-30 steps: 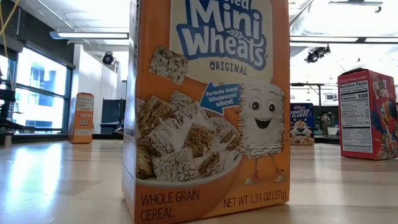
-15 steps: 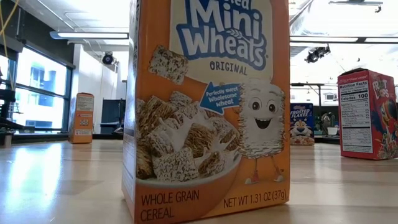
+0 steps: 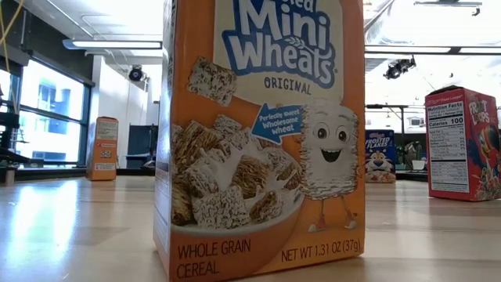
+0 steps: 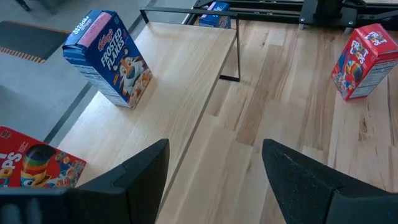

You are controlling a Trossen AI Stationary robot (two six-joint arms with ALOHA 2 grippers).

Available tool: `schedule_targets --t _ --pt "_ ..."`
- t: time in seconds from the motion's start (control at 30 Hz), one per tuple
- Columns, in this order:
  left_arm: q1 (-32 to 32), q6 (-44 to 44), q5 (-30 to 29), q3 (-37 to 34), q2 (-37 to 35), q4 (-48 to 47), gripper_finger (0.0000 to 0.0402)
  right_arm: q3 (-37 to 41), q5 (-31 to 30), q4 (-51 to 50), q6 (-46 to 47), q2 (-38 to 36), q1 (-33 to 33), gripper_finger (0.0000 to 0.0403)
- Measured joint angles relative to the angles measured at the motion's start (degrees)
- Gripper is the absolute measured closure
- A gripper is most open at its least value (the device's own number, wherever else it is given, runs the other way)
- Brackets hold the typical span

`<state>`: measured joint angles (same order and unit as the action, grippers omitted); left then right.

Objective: Stack cereal on shelf
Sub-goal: Put the right orange cereal box on the shelf

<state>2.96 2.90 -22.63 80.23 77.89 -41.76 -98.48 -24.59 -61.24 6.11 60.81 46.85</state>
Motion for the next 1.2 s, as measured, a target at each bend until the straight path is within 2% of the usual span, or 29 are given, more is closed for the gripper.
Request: schedule_targets --t 0.3,0.47,0.8,0.97,1.2 --pt "0.0 0.0 0.0 0.0 0.0 0.0 0.0153 0.3 -2.4 -10.0 12.0 2.1 0.0 0.0147" --pt "0.0 0.0 0.0 0.0 0.0 0.0 0.0153 9.1 -1.4 -5.7 13.0 -0.1 0.1 0.0147" --pt "0.0 0.0 0.0 0.0 0.0 0.0 0.0153 28.1 3.6 6.1 24.2 -7.9 0.1 0.0147" --pt "0.0 0.0 0.0 0.0 0.0 0.0 0.0153 33.8 5.6 8.1 31.5 -7.4 0.0 0.0147" --pt "0.0 0.0 0.0 0.0 0.0 0.0 0.0153 37.9 10.0 10.3 38.1 -4.2 0.0 0.0147"
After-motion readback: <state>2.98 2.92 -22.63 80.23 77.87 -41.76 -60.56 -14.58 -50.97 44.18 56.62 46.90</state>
